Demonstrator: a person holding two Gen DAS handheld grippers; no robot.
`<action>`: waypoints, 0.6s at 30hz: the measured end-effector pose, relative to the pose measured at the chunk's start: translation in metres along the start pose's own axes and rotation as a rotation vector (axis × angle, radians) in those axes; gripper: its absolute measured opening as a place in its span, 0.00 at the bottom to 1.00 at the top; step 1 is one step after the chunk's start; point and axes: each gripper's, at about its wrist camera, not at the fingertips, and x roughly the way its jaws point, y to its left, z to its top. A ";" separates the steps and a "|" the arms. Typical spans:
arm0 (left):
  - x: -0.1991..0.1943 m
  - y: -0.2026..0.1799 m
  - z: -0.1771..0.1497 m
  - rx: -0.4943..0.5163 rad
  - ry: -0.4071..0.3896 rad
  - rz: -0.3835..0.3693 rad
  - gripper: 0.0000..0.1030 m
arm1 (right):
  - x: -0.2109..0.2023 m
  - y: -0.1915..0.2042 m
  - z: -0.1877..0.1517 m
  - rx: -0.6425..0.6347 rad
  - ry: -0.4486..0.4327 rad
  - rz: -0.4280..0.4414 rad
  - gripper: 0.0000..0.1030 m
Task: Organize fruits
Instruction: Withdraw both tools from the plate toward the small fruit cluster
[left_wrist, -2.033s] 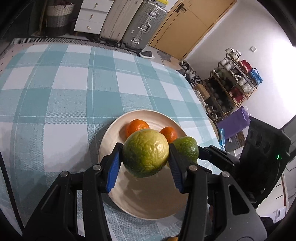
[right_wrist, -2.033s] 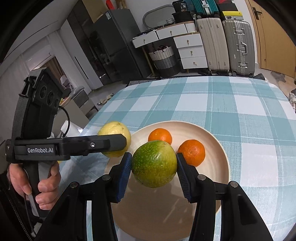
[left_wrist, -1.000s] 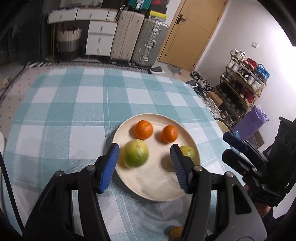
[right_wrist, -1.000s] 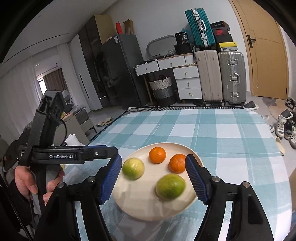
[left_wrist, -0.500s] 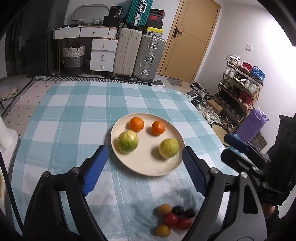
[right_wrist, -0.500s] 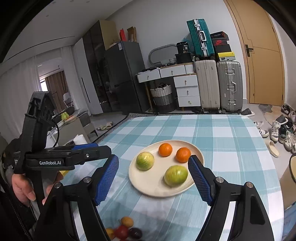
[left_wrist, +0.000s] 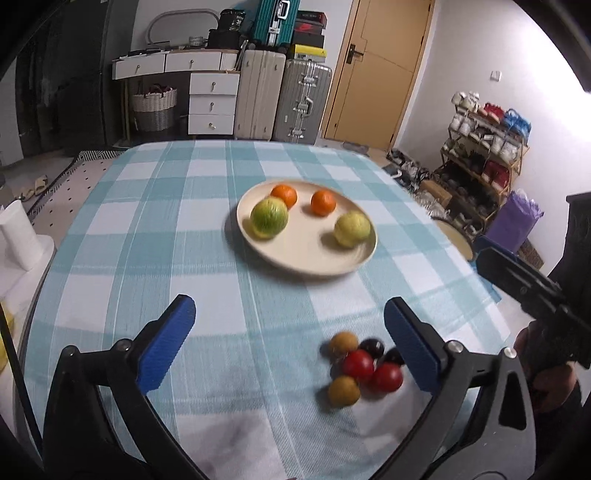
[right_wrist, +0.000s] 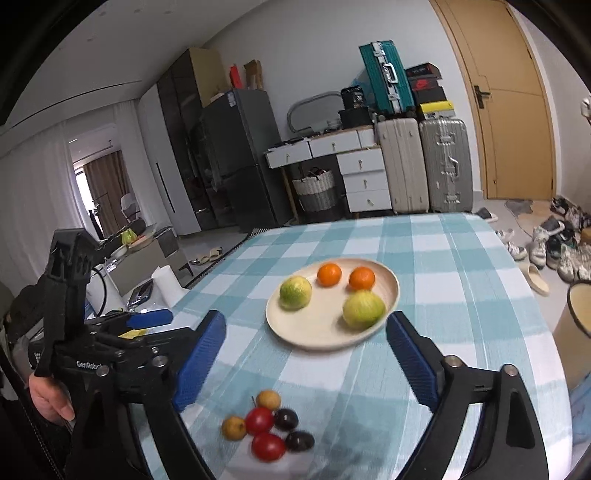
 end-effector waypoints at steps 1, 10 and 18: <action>0.002 -0.001 -0.004 0.001 0.007 -0.007 0.99 | 0.000 -0.001 -0.005 0.009 0.017 0.001 0.90; 0.024 -0.011 -0.040 0.023 0.125 -0.083 0.99 | 0.000 -0.004 -0.032 0.026 0.086 -0.005 0.90; 0.040 -0.021 -0.057 0.085 0.188 -0.085 0.99 | 0.003 -0.006 -0.034 0.043 0.080 0.002 0.95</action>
